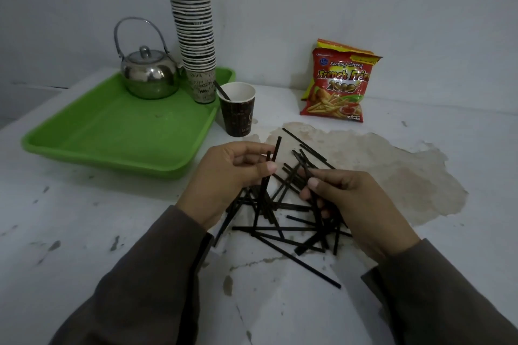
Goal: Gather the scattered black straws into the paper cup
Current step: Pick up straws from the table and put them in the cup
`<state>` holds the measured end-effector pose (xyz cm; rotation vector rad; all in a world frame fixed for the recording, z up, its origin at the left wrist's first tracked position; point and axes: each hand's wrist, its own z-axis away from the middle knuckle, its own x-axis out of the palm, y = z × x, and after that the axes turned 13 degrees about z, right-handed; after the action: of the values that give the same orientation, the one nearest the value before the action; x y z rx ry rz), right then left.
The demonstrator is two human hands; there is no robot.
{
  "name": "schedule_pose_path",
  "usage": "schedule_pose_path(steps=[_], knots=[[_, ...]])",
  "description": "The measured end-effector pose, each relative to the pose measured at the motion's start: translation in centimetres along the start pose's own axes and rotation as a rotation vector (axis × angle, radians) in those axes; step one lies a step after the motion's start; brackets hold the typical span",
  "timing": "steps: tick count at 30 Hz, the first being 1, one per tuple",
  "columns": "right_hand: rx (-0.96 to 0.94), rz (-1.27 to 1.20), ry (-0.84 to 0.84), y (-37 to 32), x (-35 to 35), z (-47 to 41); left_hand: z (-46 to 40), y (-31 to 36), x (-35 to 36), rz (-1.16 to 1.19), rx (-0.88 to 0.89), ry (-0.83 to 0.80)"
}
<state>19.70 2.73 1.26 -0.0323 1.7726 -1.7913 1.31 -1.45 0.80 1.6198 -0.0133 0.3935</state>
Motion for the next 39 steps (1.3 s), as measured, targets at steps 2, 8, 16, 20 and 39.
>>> schedule_pose_path(steps=[2,8,16,20,39], knots=[[0.018,-0.044,-0.037,-0.2,0.1,-0.1,0.0,0.0,0.1,0.003,0.037,-0.019],[0.037,-0.267,-0.135,-2.1,-0.4,-1.7,-0.8,1.2,0.1,0.007,0.248,0.0],[-0.184,-0.272,-0.104,-8.8,-0.7,-7.7,-4.6,5.8,-0.9,0.002,0.582,0.149],[-0.328,-0.267,0.056,-11.7,0.7,-11.2,-7.0,8.2,-1.8,-0.039,0.749,0.306],[-0.322,0.266,0.248,-7.1,6.9,-19.7,-14.7,3.8,-4.7,-0.726,0.576,0.221]])
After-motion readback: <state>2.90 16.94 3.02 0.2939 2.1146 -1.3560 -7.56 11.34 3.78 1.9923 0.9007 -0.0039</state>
